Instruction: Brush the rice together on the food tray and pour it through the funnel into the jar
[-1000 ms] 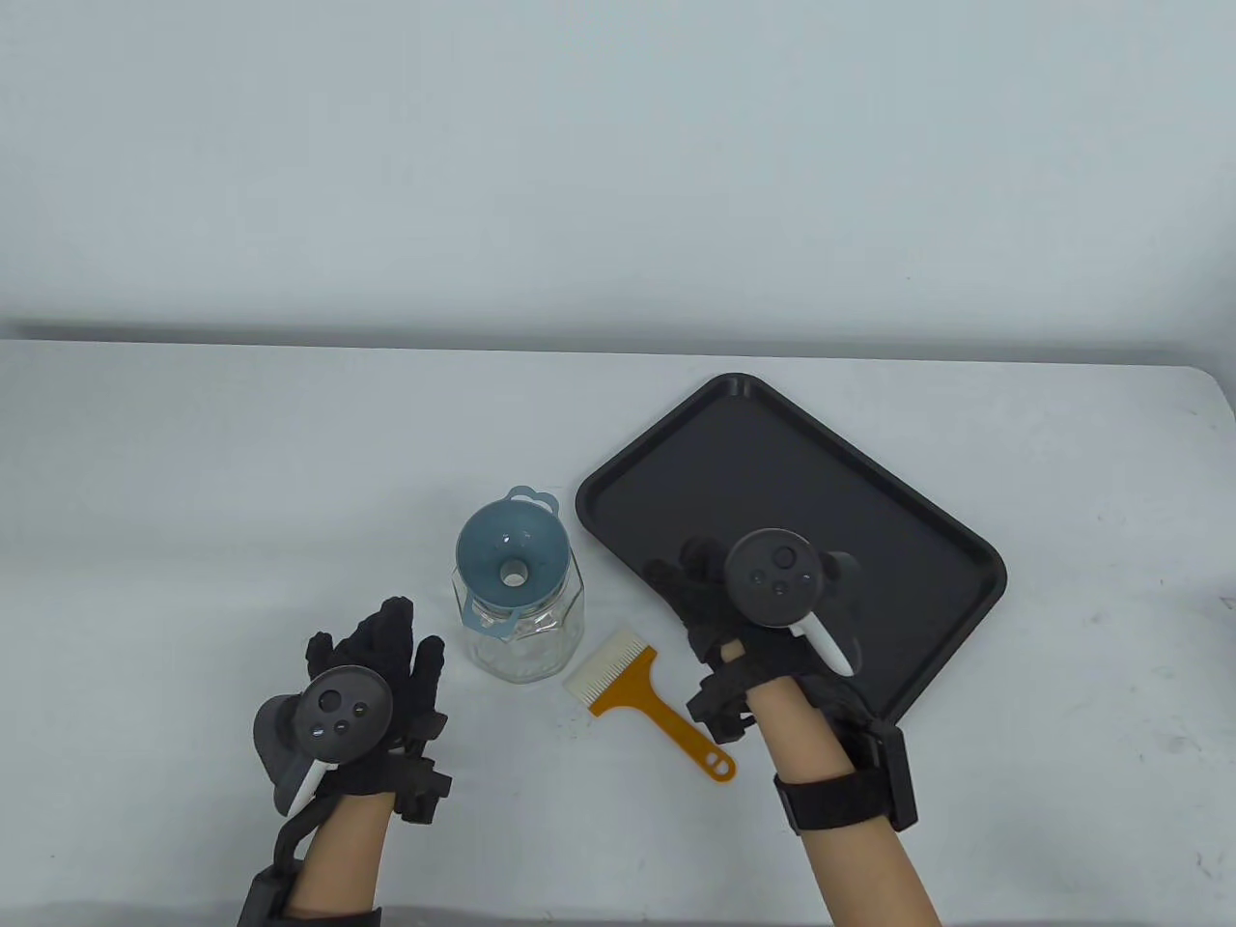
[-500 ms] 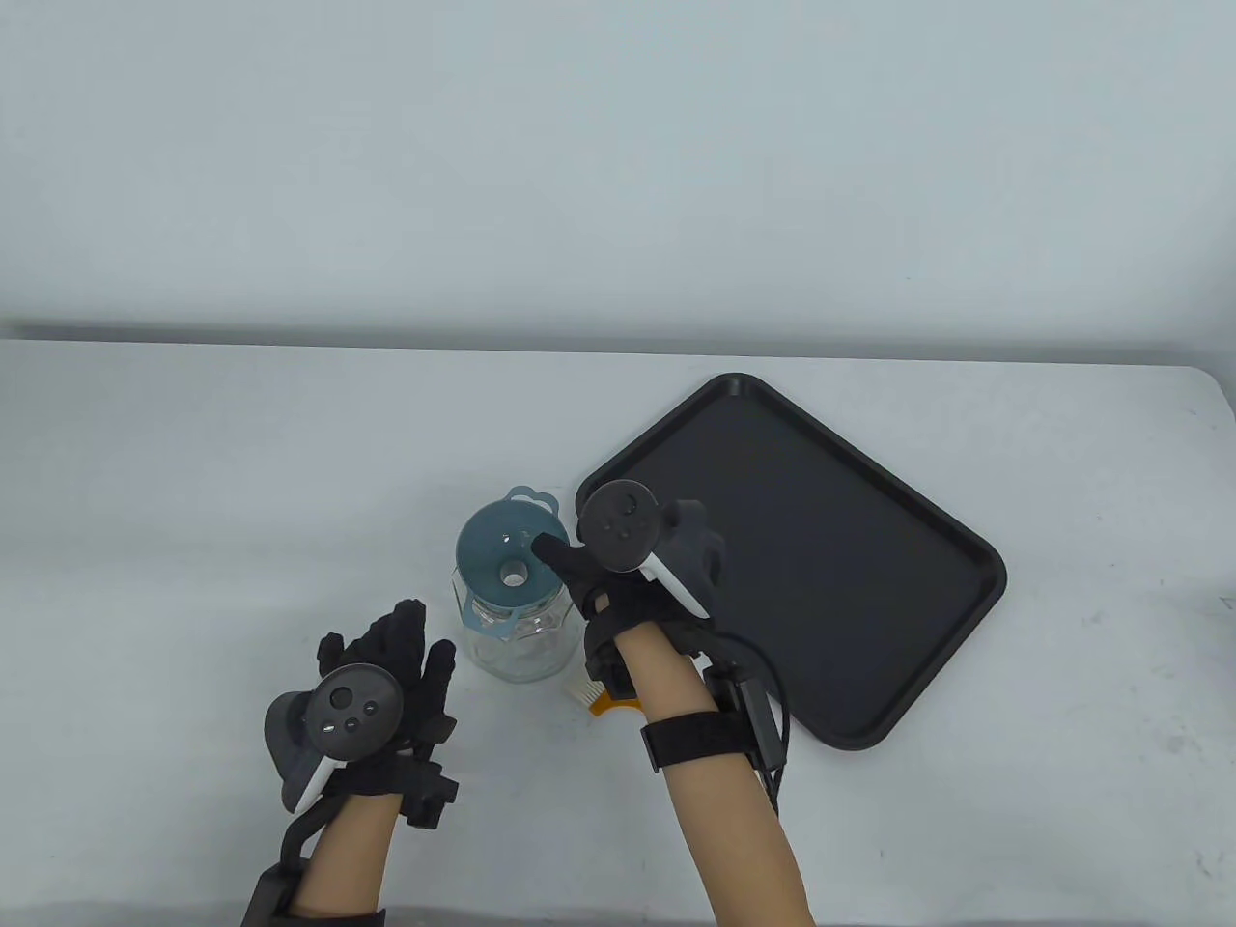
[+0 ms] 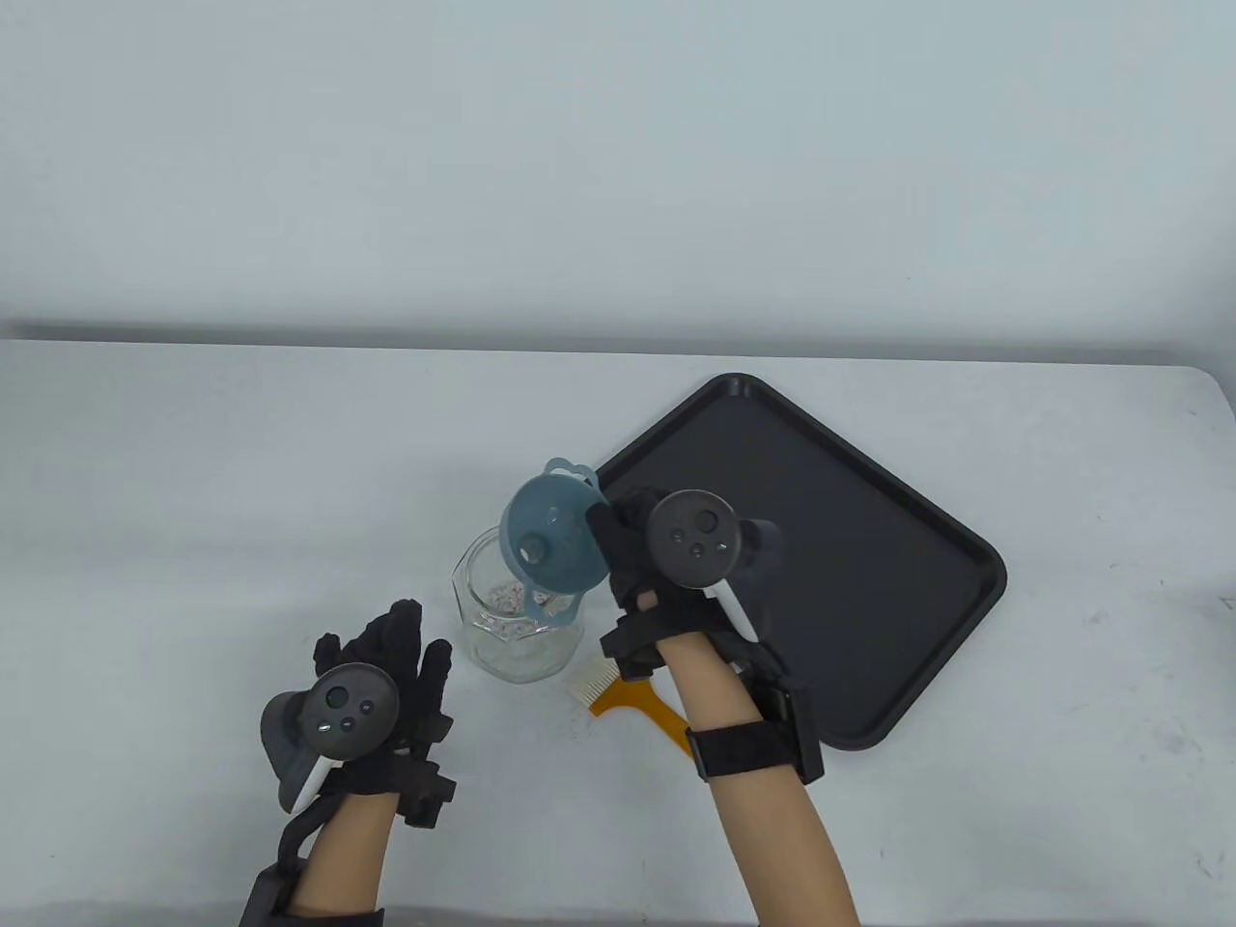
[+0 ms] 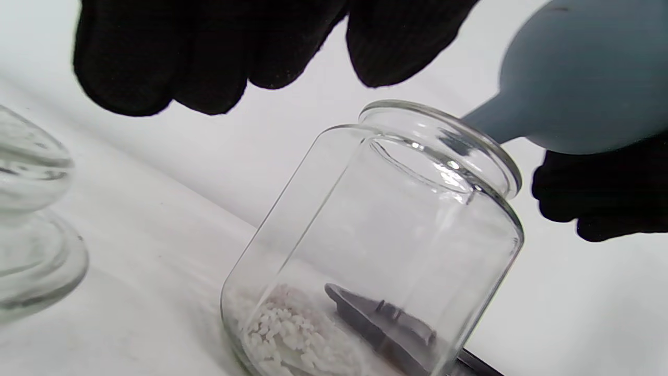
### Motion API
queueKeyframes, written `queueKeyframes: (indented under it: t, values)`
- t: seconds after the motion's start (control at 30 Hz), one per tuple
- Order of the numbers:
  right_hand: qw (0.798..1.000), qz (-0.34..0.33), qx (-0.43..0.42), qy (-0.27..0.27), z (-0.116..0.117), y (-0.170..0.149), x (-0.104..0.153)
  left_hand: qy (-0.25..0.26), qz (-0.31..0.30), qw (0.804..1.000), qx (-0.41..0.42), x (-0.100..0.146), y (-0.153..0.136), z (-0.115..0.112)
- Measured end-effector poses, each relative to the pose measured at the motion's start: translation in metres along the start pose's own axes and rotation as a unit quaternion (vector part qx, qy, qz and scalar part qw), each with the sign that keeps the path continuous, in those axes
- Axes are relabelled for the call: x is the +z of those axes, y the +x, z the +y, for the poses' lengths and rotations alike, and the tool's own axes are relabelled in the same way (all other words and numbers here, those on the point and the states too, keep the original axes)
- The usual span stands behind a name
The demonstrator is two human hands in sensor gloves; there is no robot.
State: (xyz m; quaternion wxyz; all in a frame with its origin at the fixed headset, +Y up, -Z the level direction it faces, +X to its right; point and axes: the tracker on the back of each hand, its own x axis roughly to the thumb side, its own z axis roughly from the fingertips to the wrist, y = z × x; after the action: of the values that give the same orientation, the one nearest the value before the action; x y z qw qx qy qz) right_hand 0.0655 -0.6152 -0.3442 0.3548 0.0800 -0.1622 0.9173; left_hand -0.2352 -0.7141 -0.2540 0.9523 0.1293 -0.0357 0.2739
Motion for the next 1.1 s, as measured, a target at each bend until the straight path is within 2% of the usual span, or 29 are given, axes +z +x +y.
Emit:
queueKeyframes:
  t: [0.13,0.23,0.3,0.43,0.53,0.6,0.7,0.73,1.1]
  values:
    - [0.999,0.013,0.028,-0.036,-0.044,-0.042,0.015,0.004,0.000,1.000,0.000,0.000,-0.001,0.001]
    - [0.993,0.026,0.104,-0.057,-0.065,-0.078,0.029,0.005,0.001,1.000,-0.003,0.001,-0.001,0.001]
    - [0.978,0.035,0.195,-0.065,-0.077,-0.108,0.041,0.005,0.002,1.000,-0.005,0.001,-0.001,0.001]
    - [0.947,0.058,0.313,-0.053,-0.086,-0.153,0.056,0.008,0.004,1.000,-0.012,0.001,-0.002,0.001]
    - [0.926,0.068,0.369,-0.048,-0.089,-0.174,0.065,0.006,0.002,1.000,-0.019,0.001,-0.001,0.000]
    - [0.913,0.058,0.401,-0.043,-0.087,-0.179,0.069,0.004,0.002,1.000,-0.022,0.001,-0.001,-0.001]
    - [0.874,0.019,0.485,-0.032,-0.075,-0.180,0.075,0.003,0.002,1.000,-0.026,0.001,0.000,-0.001]
    - [0.869,0.014,0.494,-0.026,-0.072,-0.180,0.075,0.003,0.003,1.000,-0.029,0.002,0.000,-0.001]
    - [0.905,-0.007,0.425,0.005,-0.057,-0.171,0.081,0.005,0.007,1.000,-0.029,0.002,-0.002,0.000]
